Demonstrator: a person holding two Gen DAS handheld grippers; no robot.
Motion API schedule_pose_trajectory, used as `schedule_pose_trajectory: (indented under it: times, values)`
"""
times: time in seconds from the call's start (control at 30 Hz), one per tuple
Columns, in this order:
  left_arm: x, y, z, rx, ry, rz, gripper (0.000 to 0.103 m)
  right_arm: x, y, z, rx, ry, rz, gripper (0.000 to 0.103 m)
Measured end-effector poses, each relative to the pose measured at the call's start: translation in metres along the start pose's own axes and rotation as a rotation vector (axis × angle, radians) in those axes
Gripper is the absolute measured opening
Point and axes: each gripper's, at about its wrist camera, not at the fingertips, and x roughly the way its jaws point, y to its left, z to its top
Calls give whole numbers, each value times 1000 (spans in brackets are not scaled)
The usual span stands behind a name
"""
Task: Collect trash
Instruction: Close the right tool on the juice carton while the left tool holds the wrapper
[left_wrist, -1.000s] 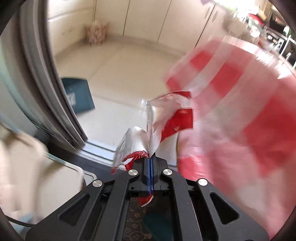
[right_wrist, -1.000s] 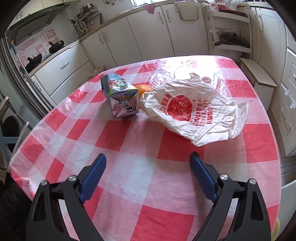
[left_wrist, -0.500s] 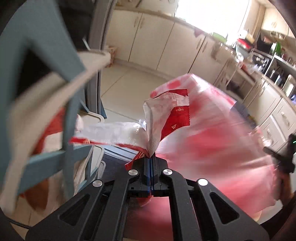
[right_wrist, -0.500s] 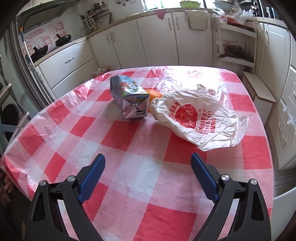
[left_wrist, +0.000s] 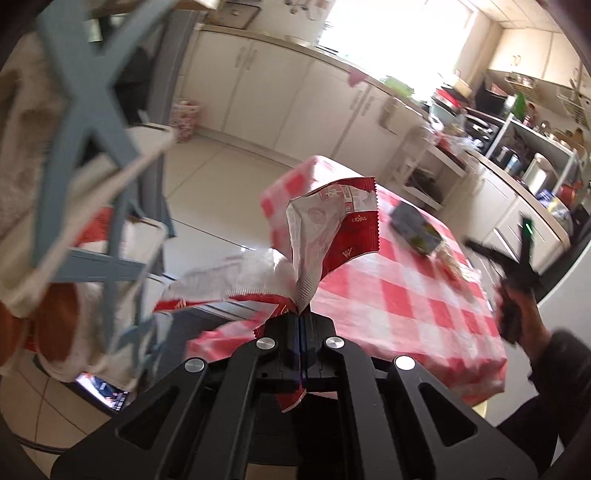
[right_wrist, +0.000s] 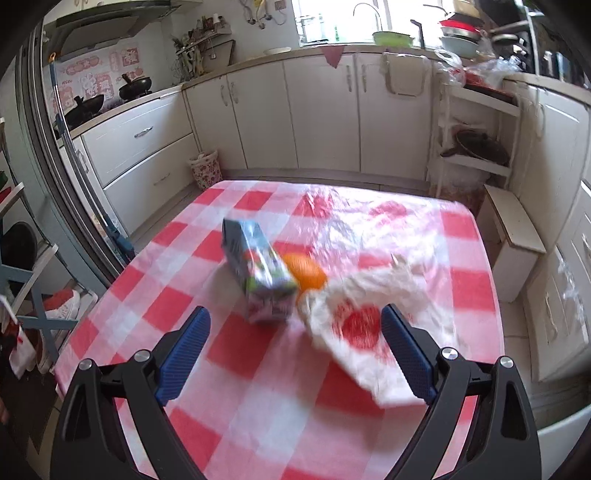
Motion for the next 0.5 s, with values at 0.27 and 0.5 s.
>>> schedule_pose_trajectory:
  times: [0.27, 0.5]
  values:
    - [25, -42, -6, 39, 37, -49, 0, 88, -19, 67, 116, 155, -55, 89]
    - [31, -47, -9, 39, 56, -61, 0, 118, 35, 45, -108, 298, 45, 58]
